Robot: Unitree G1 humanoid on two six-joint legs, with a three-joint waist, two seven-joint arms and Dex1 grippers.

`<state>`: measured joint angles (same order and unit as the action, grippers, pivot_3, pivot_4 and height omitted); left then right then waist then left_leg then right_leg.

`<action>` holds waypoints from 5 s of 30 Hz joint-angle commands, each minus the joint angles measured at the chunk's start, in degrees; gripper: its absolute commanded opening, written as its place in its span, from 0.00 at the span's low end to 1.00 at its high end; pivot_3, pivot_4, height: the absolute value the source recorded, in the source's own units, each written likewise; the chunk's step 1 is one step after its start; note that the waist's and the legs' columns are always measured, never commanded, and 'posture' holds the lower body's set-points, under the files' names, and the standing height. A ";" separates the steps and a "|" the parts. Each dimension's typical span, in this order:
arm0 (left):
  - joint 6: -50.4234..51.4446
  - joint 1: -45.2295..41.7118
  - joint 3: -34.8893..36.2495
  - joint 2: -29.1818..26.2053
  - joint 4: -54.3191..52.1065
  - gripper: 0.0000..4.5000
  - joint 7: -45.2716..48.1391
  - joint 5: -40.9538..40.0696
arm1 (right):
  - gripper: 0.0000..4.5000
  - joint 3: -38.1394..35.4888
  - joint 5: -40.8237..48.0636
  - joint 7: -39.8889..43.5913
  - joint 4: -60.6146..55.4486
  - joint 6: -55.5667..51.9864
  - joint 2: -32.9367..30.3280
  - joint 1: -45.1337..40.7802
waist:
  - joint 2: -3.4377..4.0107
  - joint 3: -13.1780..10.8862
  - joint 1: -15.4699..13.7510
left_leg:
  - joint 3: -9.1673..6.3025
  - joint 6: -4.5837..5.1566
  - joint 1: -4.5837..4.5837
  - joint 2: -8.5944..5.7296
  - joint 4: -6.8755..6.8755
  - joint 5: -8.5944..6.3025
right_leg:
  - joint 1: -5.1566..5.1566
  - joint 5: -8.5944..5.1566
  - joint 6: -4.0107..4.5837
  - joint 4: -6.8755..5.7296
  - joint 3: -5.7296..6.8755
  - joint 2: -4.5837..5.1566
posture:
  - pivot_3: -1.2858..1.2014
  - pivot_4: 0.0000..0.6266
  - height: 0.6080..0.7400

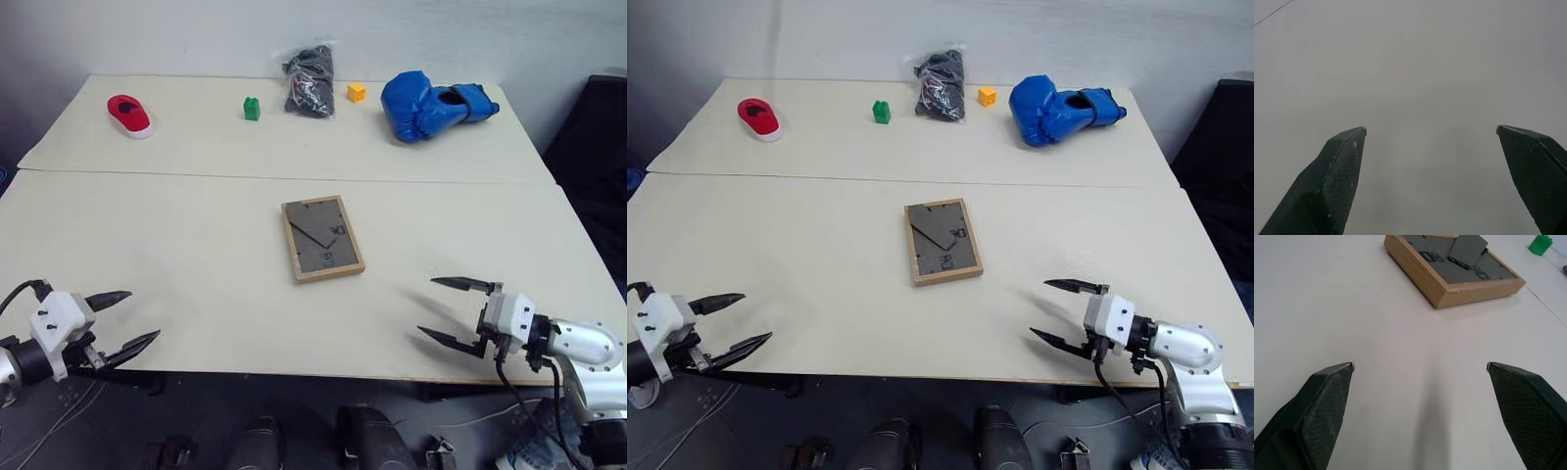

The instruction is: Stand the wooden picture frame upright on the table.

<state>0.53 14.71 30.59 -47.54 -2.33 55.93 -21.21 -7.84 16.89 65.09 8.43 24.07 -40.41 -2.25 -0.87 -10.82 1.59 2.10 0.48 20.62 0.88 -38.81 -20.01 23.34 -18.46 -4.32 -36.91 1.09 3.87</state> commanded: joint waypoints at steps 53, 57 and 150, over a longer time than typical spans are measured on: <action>81.47 -45.73 -21.93 4.00 4.43 0.34 -7.87 -12.55 | 0.00 15.33 -14.53 -12.75 -7.77 -21.26 6.06 -16.70 | -0.07 0.04 0.32 | 0.06 -0.46 0.48 -0.02 -0.37 0.27 | 0.50 0.03 -0.06 -0.65 0.10 -0.21 | 0.52 0.24 1.00; 91.84 -52.81 -19.29 4.07 16.87 0.61 -8.47 -20.64 | 0.00 17.22 -15.30 -12.42 -8.35 -20.99 6.89 -17.25 | -0.07 0.04 -0.01 | 0.05 -0.45 0.47 -0.04 -0.37 0.27 | 0.49 0.02 -0.05 -0.65 0.09 -0.22 | 0.52 0.24 1.00; 91.97 -56.86 -34.66 -1.61 16.87 0.28 -6.59 -55.93 | 0.99 9.54 -12.70 -1.58 7.37 20.50 5.93 -32.34 | -0.17 0.09 0.34 | -0.02 -0.35 0.47 -0.15 -0.32 0.27 | 0.44 0.04 -0.08 -0.50 0.01 -0.05 | 0.52 0.24 1.00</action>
<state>92.22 -40.33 -2.81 -48.73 12.44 50.40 -70.10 1.39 6.97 66.29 14.70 37.00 -35.52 -32.72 -1.03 -10.73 1.93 2.08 0.08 21.11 0.75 -39.14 -19.72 23.81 -18.42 -4.40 -37.44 1.09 3.81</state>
